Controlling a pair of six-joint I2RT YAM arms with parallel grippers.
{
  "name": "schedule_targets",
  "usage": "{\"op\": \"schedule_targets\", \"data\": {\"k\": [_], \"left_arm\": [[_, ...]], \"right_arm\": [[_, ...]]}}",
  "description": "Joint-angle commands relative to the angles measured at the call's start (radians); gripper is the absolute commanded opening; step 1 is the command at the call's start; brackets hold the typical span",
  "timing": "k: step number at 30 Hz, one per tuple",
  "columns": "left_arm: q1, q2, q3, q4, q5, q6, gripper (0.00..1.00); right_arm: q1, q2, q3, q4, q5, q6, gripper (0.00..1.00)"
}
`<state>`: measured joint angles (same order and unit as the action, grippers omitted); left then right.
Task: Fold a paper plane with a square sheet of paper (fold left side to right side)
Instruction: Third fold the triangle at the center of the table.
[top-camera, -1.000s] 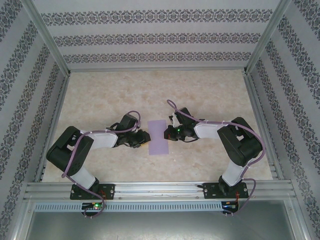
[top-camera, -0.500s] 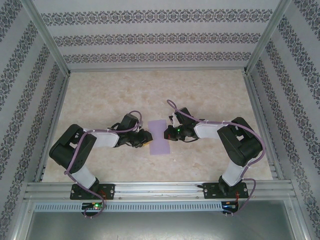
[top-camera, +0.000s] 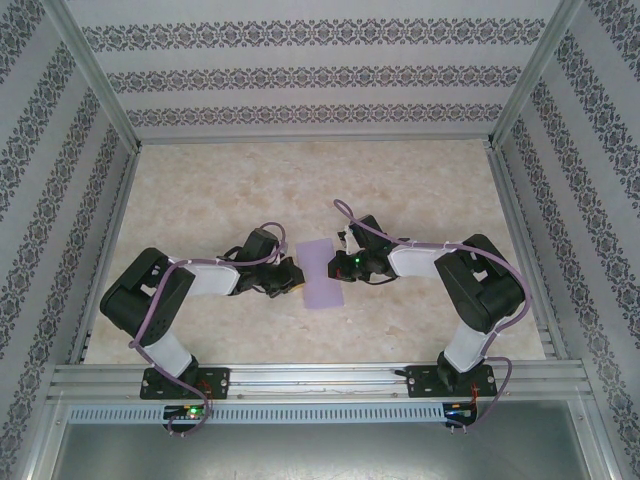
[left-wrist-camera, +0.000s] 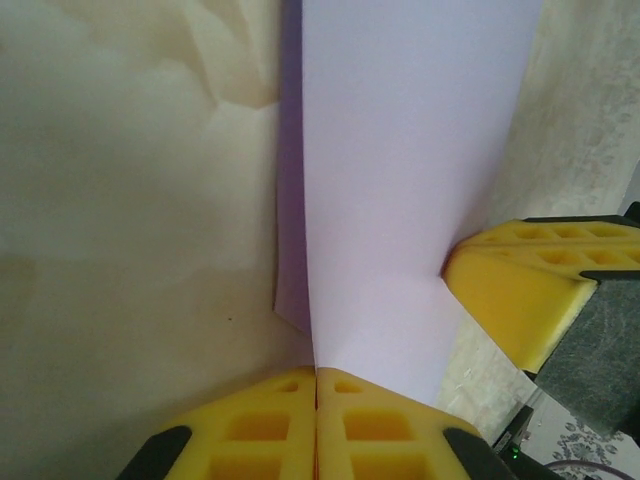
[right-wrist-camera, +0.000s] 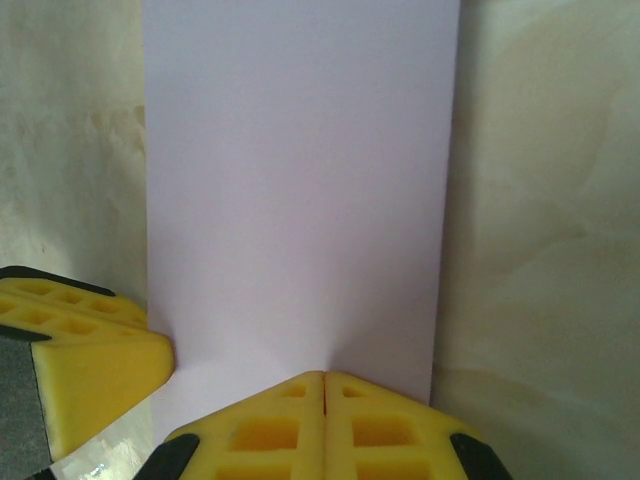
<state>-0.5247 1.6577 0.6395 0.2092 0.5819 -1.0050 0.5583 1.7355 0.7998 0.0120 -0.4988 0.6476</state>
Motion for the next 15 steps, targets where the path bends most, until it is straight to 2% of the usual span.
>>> {"op": "schedule_targets", "data": {"k": [1, 10, 13, 15], "left_arm": [[-0.012, -0.044, -0.008, -0.015, -0.028, -0.001, 0.02], [-0.010, -0.095, 0.013, -0.071, -0.013, 0.000, 0.00], [-0.009, -0.098, 0.024, -0.096, 0.003, 0.007, 0.00], [-0.008, -0.096, 0.032, -0.113, 0.019, 0.014, 0.00]], "right_arm": [[-0.012, -0.046, -0.010, 0.029, -0.005, -0.019, 0.00], [-0.018, -0.294, -0.094, 0.039, 0.103, -0.174, 0.32], [0.031, -0.398, -0.158, 0.039, 0.187, -0.257, 0.37], [0.101, -0.462, -0.200, 0.043, 0.279, -0.305, 0.41]]}}
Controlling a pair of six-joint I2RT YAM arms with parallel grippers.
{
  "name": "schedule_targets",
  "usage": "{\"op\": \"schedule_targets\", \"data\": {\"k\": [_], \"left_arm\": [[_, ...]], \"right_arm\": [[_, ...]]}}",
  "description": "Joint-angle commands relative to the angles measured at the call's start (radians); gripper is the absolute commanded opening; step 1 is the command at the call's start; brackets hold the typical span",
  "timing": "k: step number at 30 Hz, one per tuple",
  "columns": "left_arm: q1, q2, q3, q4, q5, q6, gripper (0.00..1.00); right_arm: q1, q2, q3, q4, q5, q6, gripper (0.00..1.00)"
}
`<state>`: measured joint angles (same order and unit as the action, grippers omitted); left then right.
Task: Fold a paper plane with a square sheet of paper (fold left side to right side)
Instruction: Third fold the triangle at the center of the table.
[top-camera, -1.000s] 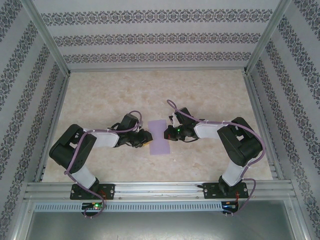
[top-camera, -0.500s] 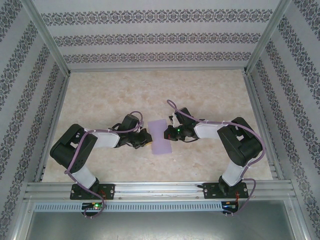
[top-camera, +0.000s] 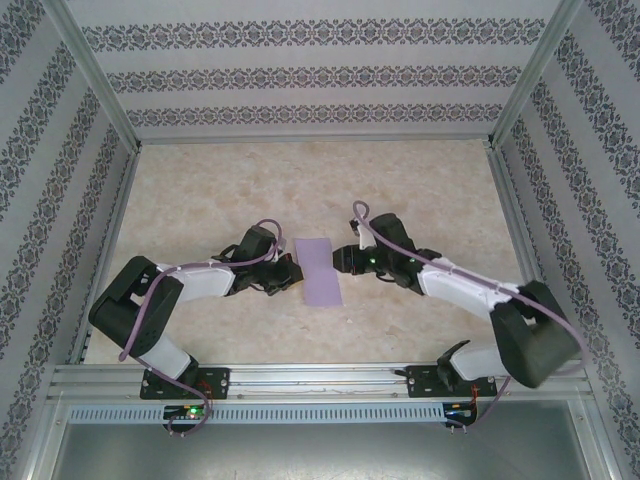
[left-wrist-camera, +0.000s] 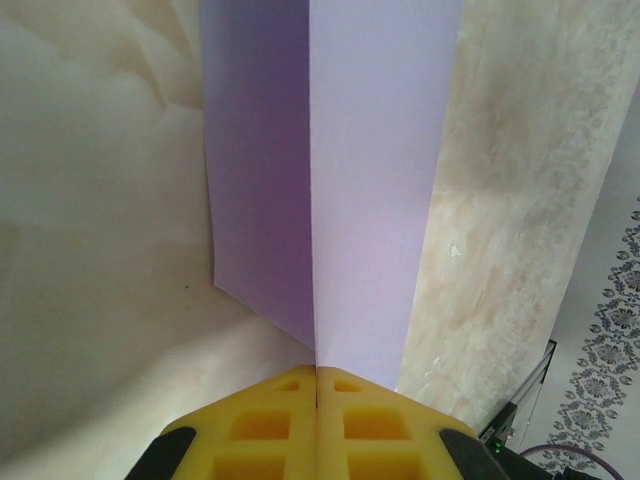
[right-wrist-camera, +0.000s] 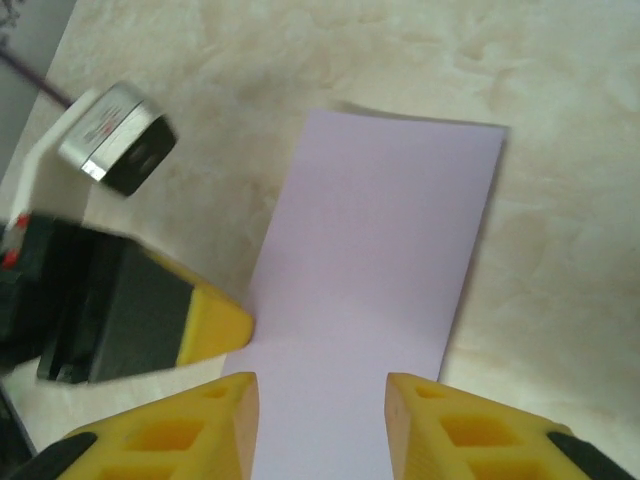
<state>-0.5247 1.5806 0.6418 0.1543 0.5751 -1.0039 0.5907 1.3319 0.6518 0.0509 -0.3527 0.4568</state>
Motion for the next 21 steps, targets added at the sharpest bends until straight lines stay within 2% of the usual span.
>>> {"op": "schedule_targets", "data": {"k": [1, 5, 11, 16, 21], "left_arm": [[-0.006, -0.018, 0.034, -0.065, 0.032, 0.016, 0.00], [-0.005, -0.022, 0.052, -0.090, 0.050, 0.026, 0.00], [0.001, -0.028, 0.064, -0.106, 0.071, 0.031, 0.00], [0.003, -0.028, 0.065, -0.113, 0.075, 0.033, 0.00], [0.004, -0.027, 0.062, -0.110, 0.078, 0.033, 0.00]], "right_arm": [[0.103, -0.080, -0.069, 0.006, 0.182, -0.132, 0.43], [0.305, -0.140, -0.144, 0.035, 0.428, -0.209, 0.50], [0.527, -0.069, -0.161, 0.035, 0.656, -0.281, 0.60], [0.606, 0.069, -0.097, 0.024, 0.771, -0.336, 0.68], [0.610, 0.178, -0.013, 0.035, 0.783, -0.394, 0.69]]}}
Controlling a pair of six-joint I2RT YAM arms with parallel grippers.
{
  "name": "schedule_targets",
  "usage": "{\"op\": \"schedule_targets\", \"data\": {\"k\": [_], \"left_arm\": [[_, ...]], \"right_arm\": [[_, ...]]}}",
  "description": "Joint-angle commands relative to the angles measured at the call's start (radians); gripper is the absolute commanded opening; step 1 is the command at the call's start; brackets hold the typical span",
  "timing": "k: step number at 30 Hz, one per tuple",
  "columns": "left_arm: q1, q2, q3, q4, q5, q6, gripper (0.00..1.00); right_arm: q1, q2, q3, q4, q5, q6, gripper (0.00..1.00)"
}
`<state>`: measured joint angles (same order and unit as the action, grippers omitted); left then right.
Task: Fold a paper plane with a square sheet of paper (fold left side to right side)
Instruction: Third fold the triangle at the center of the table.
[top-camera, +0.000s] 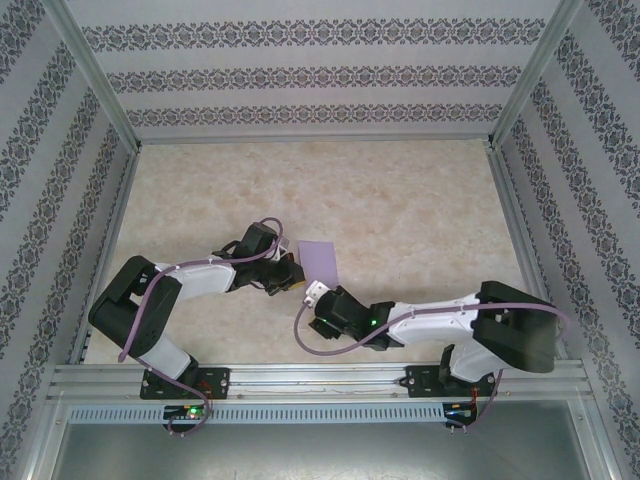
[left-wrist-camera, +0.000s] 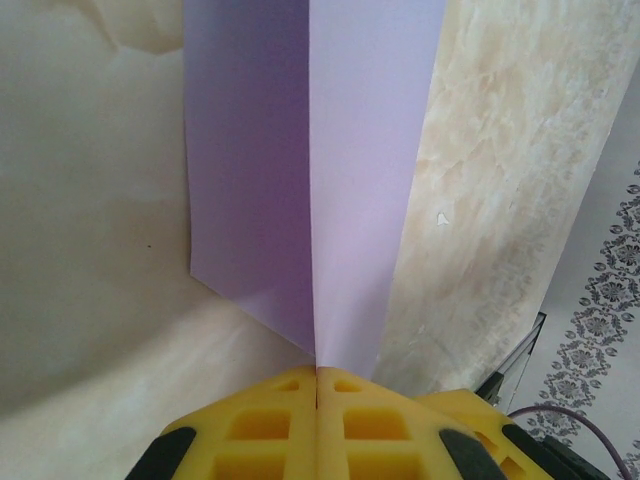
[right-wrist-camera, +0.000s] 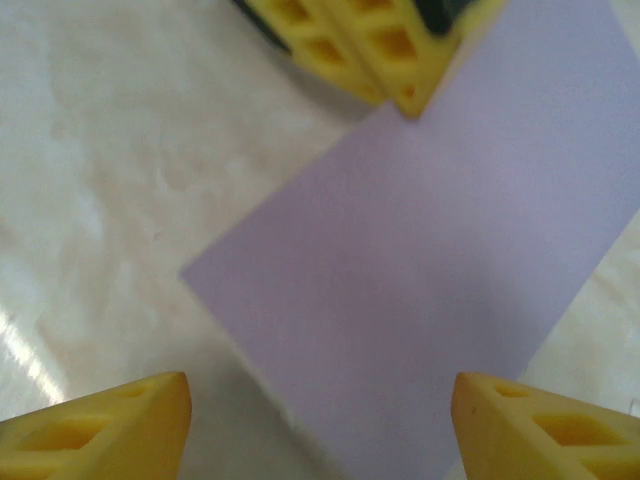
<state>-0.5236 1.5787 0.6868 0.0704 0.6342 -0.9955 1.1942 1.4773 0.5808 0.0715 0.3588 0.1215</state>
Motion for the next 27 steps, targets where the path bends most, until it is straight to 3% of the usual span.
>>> {"op": "schedule_targets", "data": {"k": [1, 5, 16, 20, 23, 27], "left_arm": [[0.003, -0.024, 0.016, -0.027, 0.017, 0.025, 0.00], [0.003, -0.026, 0.009, -0.026, 0.015, 0.025, 0.00], [0.006, -0.025, 0.020, -0.050, -0.008, 0.040, 0.00], [0.015, -0.029, 0.024, -0.061, -0.007, 0.050, 0.10], [0.034, -0.055, 0.033, -0.104, -0.005, 0.079, 0.20], [0.083, -0.119, 0.048, -0.193, -0.010, 0.136, 0.27]], "right_arm": [[0.007, 0.049, 0.074, 0.016, 0.077, -0.068, 0.68], [0.005, 0.086, 0.107, 0.022, 0.061, -0.089, 0.60], [0.003, 0.059, 0.083, 0.004, -0.029, -0.050, 0.21], [-0.022, 0.049, 0.078, -0.010, -0.123, -0.005, 0.01], [-0.060, 0.041, 0.073, -0.010, -0.225, 0.043, 0.00], [-0.110, 0.038, 0.071, -0.002, -0.344, 0.103, 0.00]]}}
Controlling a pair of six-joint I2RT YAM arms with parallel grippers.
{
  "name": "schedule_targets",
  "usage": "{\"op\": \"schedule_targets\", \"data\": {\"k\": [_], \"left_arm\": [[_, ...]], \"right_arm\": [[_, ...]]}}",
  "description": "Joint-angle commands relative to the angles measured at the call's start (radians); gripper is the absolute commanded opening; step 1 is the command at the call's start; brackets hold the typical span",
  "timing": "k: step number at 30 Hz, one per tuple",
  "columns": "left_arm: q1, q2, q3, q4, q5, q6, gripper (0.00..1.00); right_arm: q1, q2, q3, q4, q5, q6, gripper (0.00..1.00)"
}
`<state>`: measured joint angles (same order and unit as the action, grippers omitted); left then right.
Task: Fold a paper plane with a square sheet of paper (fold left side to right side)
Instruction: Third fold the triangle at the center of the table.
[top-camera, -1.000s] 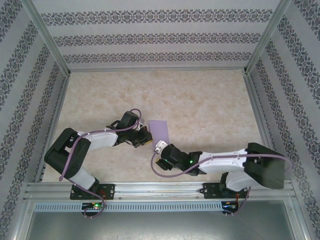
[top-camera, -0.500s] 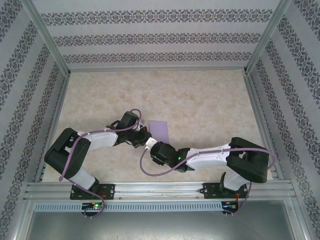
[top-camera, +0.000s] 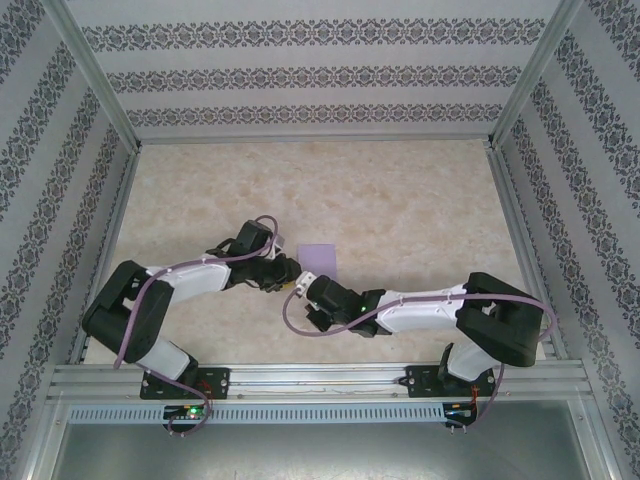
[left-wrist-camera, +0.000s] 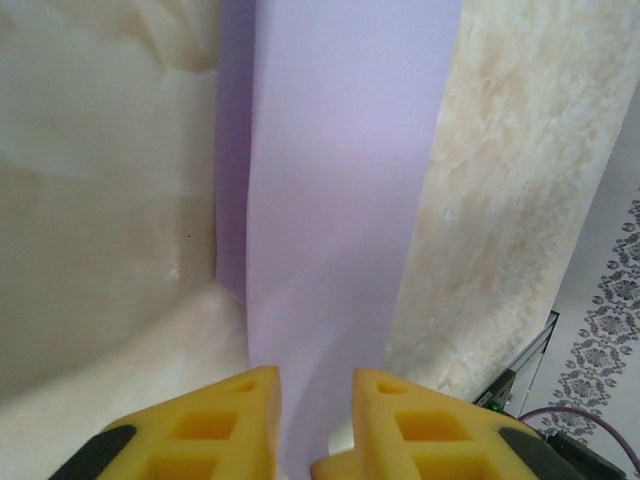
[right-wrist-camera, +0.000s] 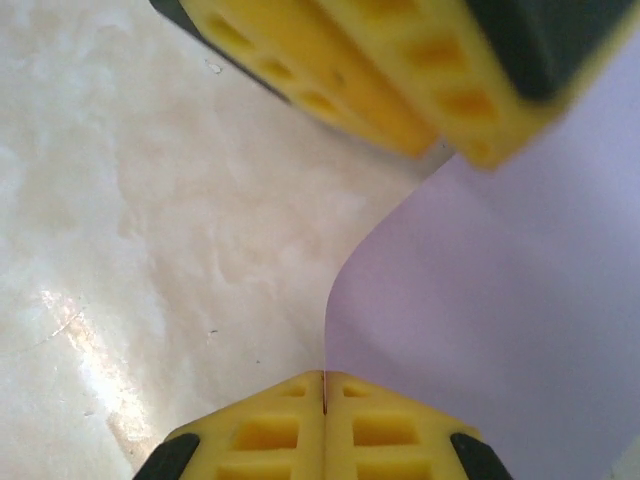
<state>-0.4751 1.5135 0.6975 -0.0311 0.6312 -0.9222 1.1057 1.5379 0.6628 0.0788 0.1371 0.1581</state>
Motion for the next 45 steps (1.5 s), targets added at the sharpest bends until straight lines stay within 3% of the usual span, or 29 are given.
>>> {"op": "schedule_targets", "data": {"k": [1, 7, 14, 22, 28, 45], "left_arm": [[0.047, -0.067, 0.042, -0.112, -0.006, 0.078, 0.28], [0.080, -0.056, 0.101, -0.194, 0.005, 0.177, 0.28], [0.072, 0.111, 0.187, -0.157, 0.071, 0.229, 0.18], [0.028, 0.293, 0.306, -0.157, 0.088, 0.268, 0.14], [0.006, 0.383, 0.345, -0.182, 0.057, 0.293, 0.11], [-0.010, 0.440, 0.337, -0.266, -0.063, 0.349, 0.06]], "right_arm": [[-0.034, -0.021, -0.011, -0.004, -0.156, 0.080, 0.00], [-0.080, -0.007, -0.016, 0.025, -0.287, 0.134, 0.00], [-0.124, 0.016, -0.027, 0.060, -0.382, 0.178, 0.00], [-0.159, 0.016, -0.054, 0.100, -0.436, 0.208, 0.00], [-0.183, 0.007, -0.079, 0.132, -0.471, 0.231, 0.00], [-0.286, -0.008, -0.095, 0.152, -0.568, 0.309, 0.00]]}}
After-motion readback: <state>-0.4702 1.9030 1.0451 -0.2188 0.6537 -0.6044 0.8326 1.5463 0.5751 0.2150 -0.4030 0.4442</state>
